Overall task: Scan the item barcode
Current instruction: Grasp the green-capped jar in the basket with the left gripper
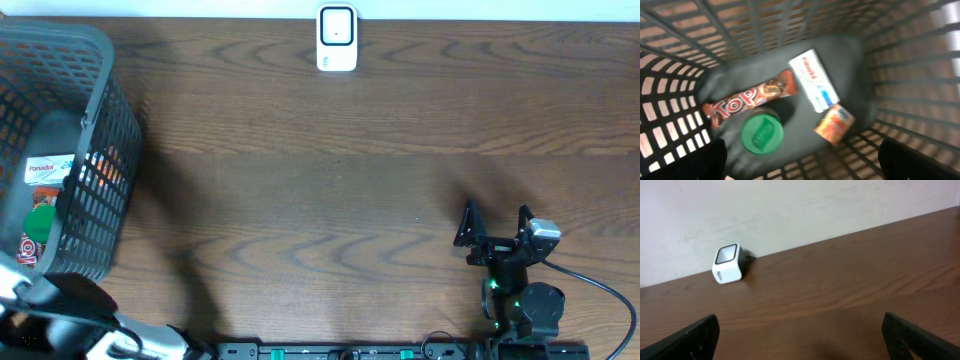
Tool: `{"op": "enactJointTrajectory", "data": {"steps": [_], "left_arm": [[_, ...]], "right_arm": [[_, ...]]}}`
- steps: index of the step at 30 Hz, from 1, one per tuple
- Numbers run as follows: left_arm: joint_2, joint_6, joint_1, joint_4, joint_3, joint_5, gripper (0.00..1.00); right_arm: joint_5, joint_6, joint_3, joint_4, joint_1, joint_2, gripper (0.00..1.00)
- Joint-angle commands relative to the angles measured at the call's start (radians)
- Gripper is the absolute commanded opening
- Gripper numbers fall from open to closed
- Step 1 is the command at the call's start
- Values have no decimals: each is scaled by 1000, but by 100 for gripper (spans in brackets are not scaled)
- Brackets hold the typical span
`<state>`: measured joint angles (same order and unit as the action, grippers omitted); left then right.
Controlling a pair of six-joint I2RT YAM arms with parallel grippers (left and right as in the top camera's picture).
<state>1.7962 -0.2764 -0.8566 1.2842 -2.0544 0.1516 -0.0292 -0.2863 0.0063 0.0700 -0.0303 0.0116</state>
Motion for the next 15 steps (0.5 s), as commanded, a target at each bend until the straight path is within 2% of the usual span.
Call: {"op": "enactJointTrajectory", "data": {"steps": [1, 4, 9, 15], "left_arm": [[4, 22, 0, 9, -3, -73, 97], [5, 27, 5, -7, 40, -147, 97], [5, 101, 6, -37, 165, -148, 97], [4, 103, 16, -102, 343, -177, 97]], "right_arm": [[2, -13, -1, 3, 5, -6, 99], [2, -13, -1, 3, 5, -6, 99], [2, -13, -1, 3, 5, -6, 99], [2, -13, -1, 3, 5, -6, 99]]}}
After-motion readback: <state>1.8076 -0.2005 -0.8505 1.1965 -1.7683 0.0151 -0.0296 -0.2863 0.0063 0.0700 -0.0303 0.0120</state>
